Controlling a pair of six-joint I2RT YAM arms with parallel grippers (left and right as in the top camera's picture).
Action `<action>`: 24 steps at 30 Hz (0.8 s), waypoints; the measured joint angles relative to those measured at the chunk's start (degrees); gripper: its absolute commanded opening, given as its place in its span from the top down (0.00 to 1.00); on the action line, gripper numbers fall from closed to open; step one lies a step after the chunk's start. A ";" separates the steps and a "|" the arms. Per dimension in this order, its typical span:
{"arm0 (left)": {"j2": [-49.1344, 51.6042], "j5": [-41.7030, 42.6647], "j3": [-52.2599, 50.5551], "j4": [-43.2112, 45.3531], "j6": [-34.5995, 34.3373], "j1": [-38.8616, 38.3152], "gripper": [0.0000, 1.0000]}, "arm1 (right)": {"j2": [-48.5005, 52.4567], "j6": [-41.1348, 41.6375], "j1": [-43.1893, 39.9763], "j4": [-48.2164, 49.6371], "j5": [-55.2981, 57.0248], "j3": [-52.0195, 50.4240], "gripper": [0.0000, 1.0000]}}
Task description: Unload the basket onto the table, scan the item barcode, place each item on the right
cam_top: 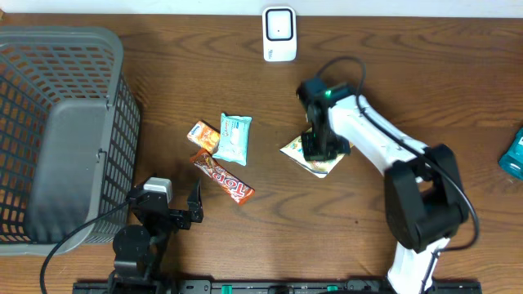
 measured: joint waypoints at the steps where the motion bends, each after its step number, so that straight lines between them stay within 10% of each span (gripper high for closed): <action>1: 0.00 0.00 0.00 -0.02 0.00 0.00 0.02 | -1.60 -0.02 0.00 0.87 0.59 1.49 0.84; 11: 0.00 0.00 0.00 -0.02 0.00 0.00 0.02 | -0.26 2.78 -0.07 11.47 4.98 -6.80 0.99; 24: 0.00 0.02 0.00 -0.02 0.00 0.00 0.02 | 0.87 4.42 -0.13 2.78 2.54 -5.75 0.88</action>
